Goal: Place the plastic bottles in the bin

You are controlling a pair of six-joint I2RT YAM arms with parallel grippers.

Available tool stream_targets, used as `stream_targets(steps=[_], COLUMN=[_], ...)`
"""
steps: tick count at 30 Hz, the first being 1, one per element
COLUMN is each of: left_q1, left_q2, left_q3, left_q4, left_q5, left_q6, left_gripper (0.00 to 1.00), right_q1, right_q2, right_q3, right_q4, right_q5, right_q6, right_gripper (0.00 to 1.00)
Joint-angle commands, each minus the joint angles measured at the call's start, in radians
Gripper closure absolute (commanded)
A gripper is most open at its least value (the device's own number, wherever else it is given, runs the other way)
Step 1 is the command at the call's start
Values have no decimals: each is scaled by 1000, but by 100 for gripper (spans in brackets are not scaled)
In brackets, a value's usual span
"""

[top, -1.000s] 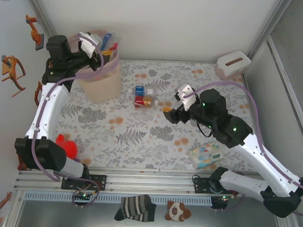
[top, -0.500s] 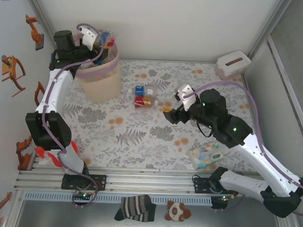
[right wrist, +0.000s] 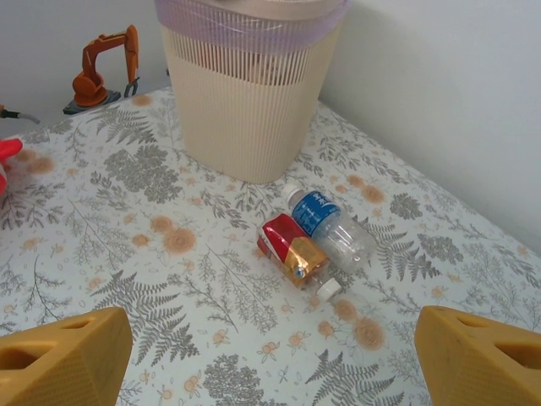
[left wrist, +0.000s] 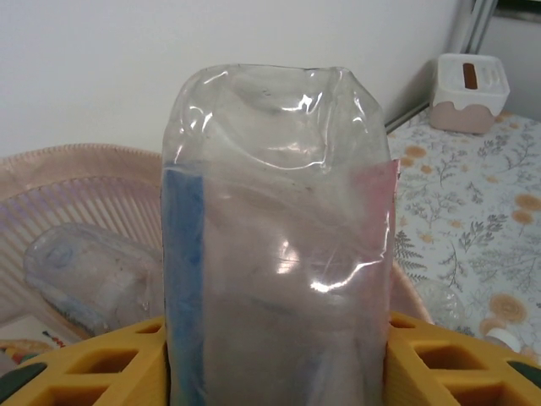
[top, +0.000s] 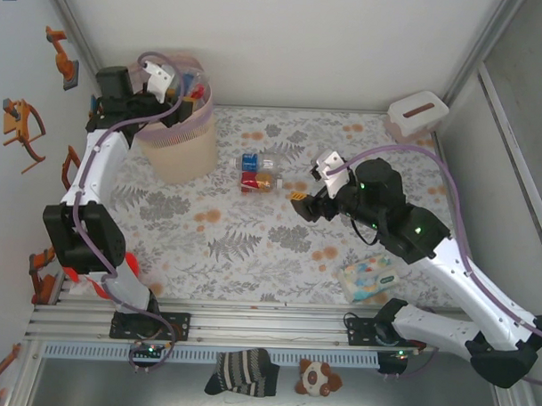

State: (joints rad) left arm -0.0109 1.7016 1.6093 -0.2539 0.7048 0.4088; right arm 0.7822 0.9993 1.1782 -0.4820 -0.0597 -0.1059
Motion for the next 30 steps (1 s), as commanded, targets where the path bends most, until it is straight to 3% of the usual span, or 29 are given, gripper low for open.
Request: stream_targets(steps=[1,6,13,16,19,26,30], left_q1=[17,33,46,46,45,29,16], left_q2=[-24,-41,-60,-67,-72,-54,-31], left_q3=[-26,-5,25,31,38,58,74], left_q4=[-108,-155,-182,-131,-50,108,160], left_q5=[6,3,56,91,105,98,68], left_q6=[73,99,67,1,-80,-209,-239], left_gripper=[47,42,23,19,19,35,38], right_q1=[3,3,3,2,2,3,2], right_q2=[8,13,2,3,2,-4,-4], right_q3=[26,28,16,17,17,15,13], right_q4=[24,19,23,23,25,25,25], right_q5=[-12,-12,-5,-7,-8,-5,-5], right_q6=[1,-3,-2,-1,-2,2,6], right_gripper=[14,14,14,14,14,14,14])
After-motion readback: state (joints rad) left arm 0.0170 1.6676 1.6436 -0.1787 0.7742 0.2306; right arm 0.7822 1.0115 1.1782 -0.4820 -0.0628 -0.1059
